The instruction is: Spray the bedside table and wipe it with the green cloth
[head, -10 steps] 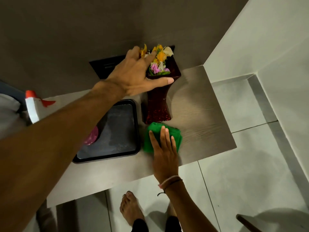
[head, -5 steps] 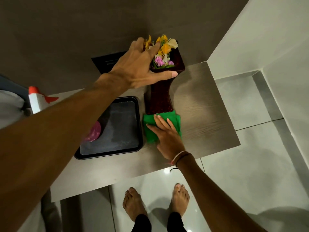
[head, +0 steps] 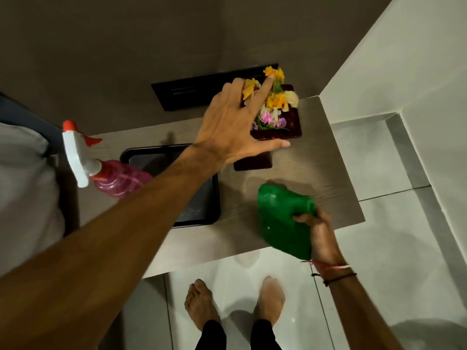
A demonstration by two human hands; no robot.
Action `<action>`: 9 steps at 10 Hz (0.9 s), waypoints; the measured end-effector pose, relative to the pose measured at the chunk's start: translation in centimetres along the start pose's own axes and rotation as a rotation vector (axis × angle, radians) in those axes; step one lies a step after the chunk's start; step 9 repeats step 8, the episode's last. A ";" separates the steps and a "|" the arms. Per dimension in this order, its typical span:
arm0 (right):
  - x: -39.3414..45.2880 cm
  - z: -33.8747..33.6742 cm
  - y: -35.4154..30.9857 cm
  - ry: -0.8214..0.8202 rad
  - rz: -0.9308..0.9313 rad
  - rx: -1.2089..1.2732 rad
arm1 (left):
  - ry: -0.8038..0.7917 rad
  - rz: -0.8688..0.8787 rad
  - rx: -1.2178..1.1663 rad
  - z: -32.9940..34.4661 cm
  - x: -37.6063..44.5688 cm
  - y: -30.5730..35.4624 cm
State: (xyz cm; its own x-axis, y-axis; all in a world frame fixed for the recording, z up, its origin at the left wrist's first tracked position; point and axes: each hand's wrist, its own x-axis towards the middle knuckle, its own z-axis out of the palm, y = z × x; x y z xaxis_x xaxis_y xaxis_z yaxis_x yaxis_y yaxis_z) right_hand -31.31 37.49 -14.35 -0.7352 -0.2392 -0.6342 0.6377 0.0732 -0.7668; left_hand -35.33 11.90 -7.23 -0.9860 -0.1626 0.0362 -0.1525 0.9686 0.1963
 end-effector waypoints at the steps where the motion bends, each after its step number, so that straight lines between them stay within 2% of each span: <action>1: -0.1 2.3 -1.3 -0.132 0.158 0.171 | 0.113 -0.150 -0.276 -0.9 -3.4 -0.8; 2: 0.2 5.8 -1.3 -0.280 0.313 0.228 | 0.059 -0.494 -0.759 0.8 -9.5 -1.7; 3: 1.7 8.9 -1.0 -0.326 0.375 0.157 | -0.074 -0.883 -1.405 3.4 -14.2 -1.2; 4: 4.0 12.4 -0.6 -0.207 0.213 0.077 | -0.019 -1.085 -1.601 5.7 -15.8 -2.1; 5: 5.7 16.7 0.9 -0.095 -0.037 -0.274 | 0.133 -1.187 -1.461 7.4 -16.2 -4.8; 6: 6.4 18.0 1.6 -0.054 -0.118 -0.548 | 0.005 -1.179 -1.169 8.3 -15.7 -5.6; 7: 4.9 18.2 0.2 -0.084 -0.217 -0.793 | -0.199 -1.043 -0.865 6.0 -16.1 -4.7; 8: 1.7 18.0 -3.2 -0.184 -0.231 -1.042 | -0.269 -0.870 -0.694 1.5 -16.2 -3.3; 9: 1.7 18.0 -3.2 -0.184 -0.231 -1.042 | -0.269 -0.870 -0.694 1.5 -16.2 -3.3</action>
